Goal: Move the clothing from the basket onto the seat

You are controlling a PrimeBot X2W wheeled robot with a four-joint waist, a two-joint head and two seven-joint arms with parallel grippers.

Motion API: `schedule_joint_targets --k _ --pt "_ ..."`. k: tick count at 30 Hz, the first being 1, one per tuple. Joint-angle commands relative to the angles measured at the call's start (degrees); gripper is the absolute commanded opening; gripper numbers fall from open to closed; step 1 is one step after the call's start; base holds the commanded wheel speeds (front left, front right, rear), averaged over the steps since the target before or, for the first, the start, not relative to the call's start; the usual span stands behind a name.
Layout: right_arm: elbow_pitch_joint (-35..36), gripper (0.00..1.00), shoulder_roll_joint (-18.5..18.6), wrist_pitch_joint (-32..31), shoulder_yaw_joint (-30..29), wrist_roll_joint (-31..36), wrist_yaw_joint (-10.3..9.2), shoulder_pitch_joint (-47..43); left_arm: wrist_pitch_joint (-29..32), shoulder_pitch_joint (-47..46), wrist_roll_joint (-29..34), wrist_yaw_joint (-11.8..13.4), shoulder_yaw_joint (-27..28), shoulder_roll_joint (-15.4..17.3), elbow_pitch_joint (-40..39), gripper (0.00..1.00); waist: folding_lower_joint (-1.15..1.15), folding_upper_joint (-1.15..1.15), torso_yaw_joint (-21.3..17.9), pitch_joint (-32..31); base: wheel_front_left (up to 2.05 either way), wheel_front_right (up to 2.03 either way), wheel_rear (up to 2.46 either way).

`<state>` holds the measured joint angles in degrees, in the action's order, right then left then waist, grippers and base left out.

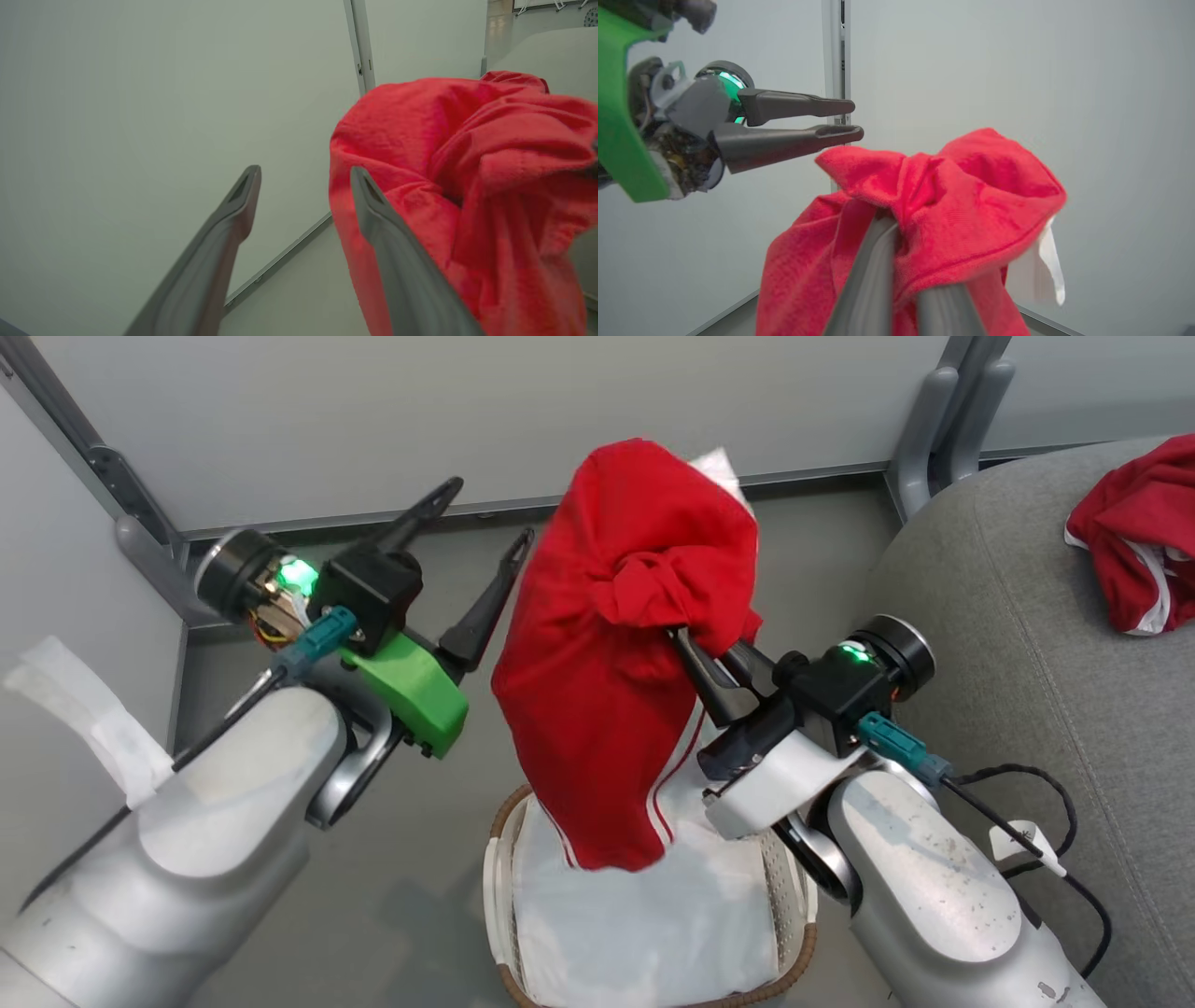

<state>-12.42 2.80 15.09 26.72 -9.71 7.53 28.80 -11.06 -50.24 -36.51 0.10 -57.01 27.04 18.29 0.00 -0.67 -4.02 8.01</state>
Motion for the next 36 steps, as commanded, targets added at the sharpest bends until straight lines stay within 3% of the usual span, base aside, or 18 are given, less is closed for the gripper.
schedule_joint_targets --k 1,13,24,30,36 --pt "0.51 0.00 0.18 0.11 -1.01 0.67 -0.08 -0.83 -1.00 2.09 -0.77 0.58 -0.12 -0.88 0.22 1.00 0.00 0.67 0.14 0.15 0.00 0.00 0.00" --pt "1.49 0.00 0.17 0.11 -7.96 3.49 -0.08 -2.96 -4.16 14.89 -0.23 2.41 3.10 -5.90 0.44 1.00 0.00 0.67 0.24 0.81 0.00 0.00 0.00" --pt "2.40 0.00 0.19 0.11 -13.57 5.33 -0.08 -3.06 -4.09 22.96 5.92 0.50 10.66 -9.34 -1.18 1.00 0.00 0.67 -0.44 1.38 0.00 0.00 0.00" --pt "3.88 0.00 0.18 0.11 -17.19 7.10 -0.08 -1.96 -4.10 23.96 8.79 -0.61 13.64 -10.44 -2.04 1.00 0.00 0.67 -3.84 3.30 0.00 0.00 0.00" --pt "5.67 0.00 0.14 0.11 -20.87 8.04 -0.08 -2.17 -4.09 23.30 11.53 -1.75 15.45 -11.04 -1.88 1.00 0.00 0.67 -10.08 6.33 0.00 0.00 0.00"
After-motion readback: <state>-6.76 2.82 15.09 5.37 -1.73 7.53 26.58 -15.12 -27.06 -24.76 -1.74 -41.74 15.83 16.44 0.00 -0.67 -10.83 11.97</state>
